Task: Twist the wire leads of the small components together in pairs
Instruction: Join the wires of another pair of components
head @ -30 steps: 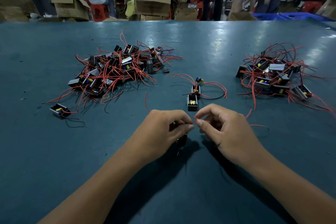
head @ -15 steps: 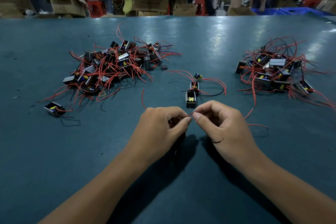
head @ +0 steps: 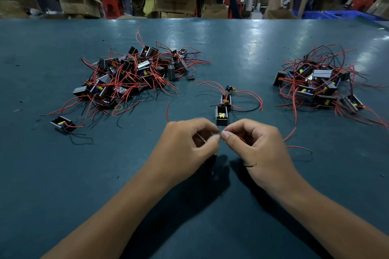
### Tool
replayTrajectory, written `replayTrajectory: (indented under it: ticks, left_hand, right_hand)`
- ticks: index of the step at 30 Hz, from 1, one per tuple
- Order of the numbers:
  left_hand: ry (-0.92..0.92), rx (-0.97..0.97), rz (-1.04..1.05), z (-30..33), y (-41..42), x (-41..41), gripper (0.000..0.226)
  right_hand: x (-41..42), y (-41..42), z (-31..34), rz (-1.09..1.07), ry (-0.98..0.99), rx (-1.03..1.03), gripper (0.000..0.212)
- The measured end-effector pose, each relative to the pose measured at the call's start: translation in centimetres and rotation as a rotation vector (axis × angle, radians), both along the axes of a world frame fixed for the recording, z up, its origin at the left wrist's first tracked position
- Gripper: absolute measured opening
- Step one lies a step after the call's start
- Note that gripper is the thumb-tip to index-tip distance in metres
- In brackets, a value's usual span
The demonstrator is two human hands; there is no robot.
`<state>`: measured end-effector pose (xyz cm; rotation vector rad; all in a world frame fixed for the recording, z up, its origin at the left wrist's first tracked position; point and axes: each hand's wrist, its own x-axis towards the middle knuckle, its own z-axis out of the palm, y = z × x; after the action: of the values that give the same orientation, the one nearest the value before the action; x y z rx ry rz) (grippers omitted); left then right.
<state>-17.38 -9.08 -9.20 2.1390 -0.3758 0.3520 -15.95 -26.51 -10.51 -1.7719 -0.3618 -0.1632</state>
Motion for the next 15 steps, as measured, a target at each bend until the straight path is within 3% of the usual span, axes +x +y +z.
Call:
replayTrajectory:
  ticks: [7, 12, 15]
  left_hand:
    - [-0.173, 0.264, -0.038, 1.7, 0.7, 0.3, 0.015]
    - [-0.118, 0.366, -0.08, 2.1, 0.8, 0.3, 0.019]
    - [-0.023, 0.334, -0.111, 2.1, 0.8, 0.2, 0.02]
  right_hand:
    - [-0.6, -0.1, 0.3, 0.059, -0.071, -0.075, 0.01]
    - [-1.0, 0.0, 0.6, 0.062, -0.136, -0.169, 0.012]
    - [-1.1, 0.0, 0.7, 0.058, -0.189, -0.236, 0.01]
